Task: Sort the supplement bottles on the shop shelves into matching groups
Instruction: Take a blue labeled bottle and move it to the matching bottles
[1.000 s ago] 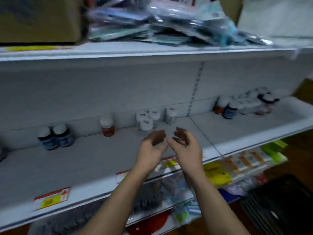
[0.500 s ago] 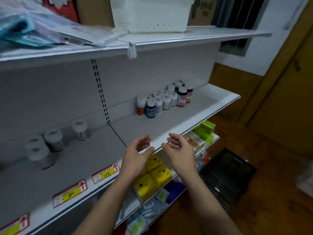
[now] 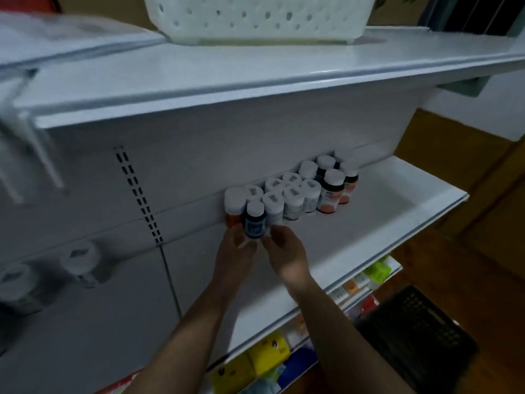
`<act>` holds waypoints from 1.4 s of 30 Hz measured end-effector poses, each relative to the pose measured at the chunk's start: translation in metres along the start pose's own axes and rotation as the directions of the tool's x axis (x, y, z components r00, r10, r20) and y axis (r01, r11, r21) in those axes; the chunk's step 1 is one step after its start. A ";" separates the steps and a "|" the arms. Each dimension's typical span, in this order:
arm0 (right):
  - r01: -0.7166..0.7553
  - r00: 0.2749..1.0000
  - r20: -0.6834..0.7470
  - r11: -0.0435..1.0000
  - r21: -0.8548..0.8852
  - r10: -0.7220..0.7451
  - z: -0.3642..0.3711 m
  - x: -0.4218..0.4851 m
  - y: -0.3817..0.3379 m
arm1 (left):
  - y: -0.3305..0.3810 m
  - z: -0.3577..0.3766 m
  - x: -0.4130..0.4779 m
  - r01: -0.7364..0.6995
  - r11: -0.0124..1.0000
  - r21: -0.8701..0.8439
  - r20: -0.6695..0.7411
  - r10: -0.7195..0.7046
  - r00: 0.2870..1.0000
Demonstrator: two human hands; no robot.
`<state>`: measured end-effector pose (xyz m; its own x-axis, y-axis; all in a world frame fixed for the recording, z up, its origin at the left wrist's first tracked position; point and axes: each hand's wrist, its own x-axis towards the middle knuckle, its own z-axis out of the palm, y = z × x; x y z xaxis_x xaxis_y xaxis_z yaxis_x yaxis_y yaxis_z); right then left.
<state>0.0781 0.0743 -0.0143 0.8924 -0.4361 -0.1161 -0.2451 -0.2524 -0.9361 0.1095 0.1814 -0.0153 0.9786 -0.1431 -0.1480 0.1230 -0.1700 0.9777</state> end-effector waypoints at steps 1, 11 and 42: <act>-0.015 0.999 0.031 1.000 -0.011 0.015 0.000 0.010 -0.001 | -0.001 0.003 0.008 -0.021 0.998 0.051 -0.015 0.022 1.000; 0.044 0.983 0.176 0.998 0.044 -0.051 0.003 0.063 0.009 | -0.011 0.035 0.038 0.022 0.991 0.135 -0.155 -0.001 0.988; -0.091 0.730 0.643 0.899 0.428 -0.233 -0.201 -0.161 0.023 | 0.030 0.133 -0.291 -0.161 0.877 -0.453 -0.401 -0.039 0.915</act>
<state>-0.1474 -0.0344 0.0496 0.9517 0.2962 -0.0803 -0.1390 0.1826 -0.9733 -0.1930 0.0885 0.0376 0.9569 0.2670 -0.1142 0.0252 0.3156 0.9486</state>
